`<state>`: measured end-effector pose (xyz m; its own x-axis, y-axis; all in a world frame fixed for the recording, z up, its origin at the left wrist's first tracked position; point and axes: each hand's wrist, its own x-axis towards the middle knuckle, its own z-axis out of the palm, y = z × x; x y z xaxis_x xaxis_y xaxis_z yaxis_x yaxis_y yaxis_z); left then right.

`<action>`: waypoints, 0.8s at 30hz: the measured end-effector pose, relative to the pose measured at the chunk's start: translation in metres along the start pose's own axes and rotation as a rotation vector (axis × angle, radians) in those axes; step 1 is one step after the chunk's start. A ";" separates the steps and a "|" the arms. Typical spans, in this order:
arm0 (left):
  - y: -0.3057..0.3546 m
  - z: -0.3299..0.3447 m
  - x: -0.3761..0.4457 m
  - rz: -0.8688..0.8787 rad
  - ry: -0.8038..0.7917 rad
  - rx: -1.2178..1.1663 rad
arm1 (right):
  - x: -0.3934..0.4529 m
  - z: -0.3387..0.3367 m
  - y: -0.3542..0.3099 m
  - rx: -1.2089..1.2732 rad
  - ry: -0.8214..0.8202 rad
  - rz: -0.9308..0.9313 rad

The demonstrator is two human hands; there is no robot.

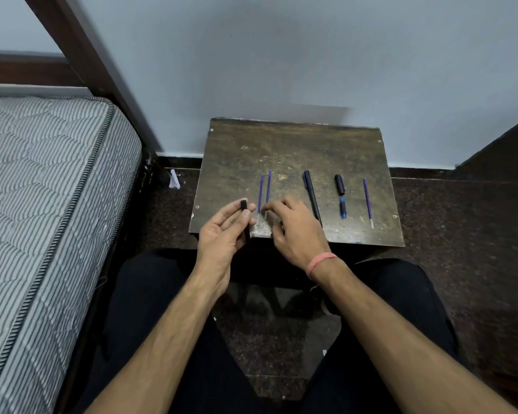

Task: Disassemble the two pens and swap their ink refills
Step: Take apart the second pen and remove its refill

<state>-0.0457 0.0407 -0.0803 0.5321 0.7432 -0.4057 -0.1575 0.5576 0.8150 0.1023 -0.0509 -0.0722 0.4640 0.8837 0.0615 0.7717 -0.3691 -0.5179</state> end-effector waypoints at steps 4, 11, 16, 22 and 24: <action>-0.005 0.000 0.000 -0.001 0.010 0.019 | 0.002 -0.004 -0.005 -0.025 -0.012 0.018; -0.008 0.002 -0.003 -0.007 -0.024 0.048 | -0.004 -0.009 -0.014 -0.130 0.107 0.233; -0.006 0.001 -0.005 -0.020 -0.027 0.048 | -0.021 -0.007 -0.018 -0.113 0.120 0.306; -0.005 0.004 -0.007 -0.018 -0.029 0.059 | -0.004 -0.013 -0.021 0.115 0.276 0.488; -0.005 0.006 -0.007 -0.014 -0.037 0.071 | 0.006 -0.013 -0.021 0.098 0.254 0.545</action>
<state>-0.0437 0.0306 -0.0786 0.5646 0.7203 -0.4030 -0.0908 0.5395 0.8371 0.0942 -0.0418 -0.0495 0.8798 0.4738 -0.0391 0.3556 -0.7104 -0.6073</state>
